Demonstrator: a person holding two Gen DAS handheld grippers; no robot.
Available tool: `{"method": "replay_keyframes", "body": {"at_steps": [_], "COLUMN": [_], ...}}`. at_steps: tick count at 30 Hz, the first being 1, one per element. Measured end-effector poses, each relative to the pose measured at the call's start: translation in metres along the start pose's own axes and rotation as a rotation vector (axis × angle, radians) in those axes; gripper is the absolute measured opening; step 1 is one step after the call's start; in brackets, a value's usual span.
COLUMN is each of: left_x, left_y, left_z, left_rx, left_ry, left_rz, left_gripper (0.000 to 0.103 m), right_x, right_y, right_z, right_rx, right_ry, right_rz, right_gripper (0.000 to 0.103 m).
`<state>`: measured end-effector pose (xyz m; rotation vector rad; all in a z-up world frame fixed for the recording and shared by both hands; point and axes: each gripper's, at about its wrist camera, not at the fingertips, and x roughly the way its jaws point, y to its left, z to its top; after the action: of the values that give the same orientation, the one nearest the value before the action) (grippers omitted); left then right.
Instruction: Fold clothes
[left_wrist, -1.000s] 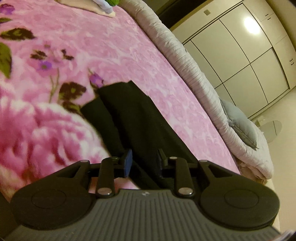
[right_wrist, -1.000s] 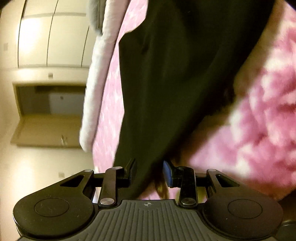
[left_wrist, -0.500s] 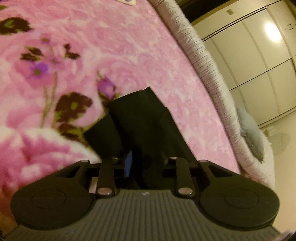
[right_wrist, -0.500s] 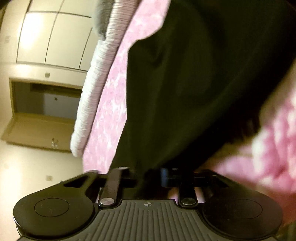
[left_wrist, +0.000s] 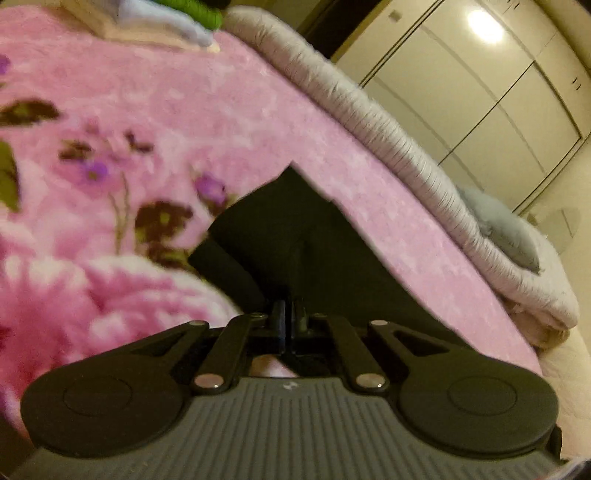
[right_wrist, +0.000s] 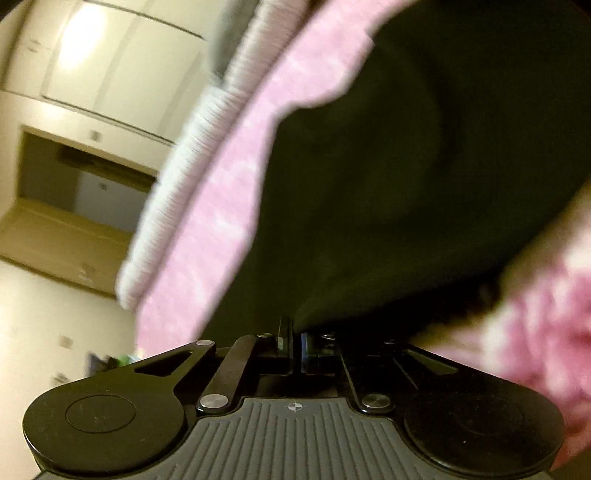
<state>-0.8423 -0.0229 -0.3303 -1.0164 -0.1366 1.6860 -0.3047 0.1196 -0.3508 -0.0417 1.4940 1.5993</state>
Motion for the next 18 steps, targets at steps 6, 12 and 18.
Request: {"method": "replay_keyframes", "body": {"at_steps": [6,12,18], "left_x": [-0.034,-0.013,-0.002], "left_y": [-0.017,0.021,0.024], "left_z": [0.001,-0.003,0.009], "left_rx": [0.224,-0.044,-0.167], "left_ry": [-0.135,-0.002,0.018], "left_rz": [0.099,0.023,0.013], "left_gripper": [0.0,0.0,0.024], "right_x": [-0.001,0.023,0.015], "right_y": [0.007,0.01,0.0], "right_z": [-0.008,-0.017,-0.02], "right_rx": [-0.054,-0.101,-0.067], "right_ry": [-0.04,-0.035,-0.024], "right_rz": [-0.001,-0.071,-0.049], "right_gripper": [0.002,0.002,0.003]}}
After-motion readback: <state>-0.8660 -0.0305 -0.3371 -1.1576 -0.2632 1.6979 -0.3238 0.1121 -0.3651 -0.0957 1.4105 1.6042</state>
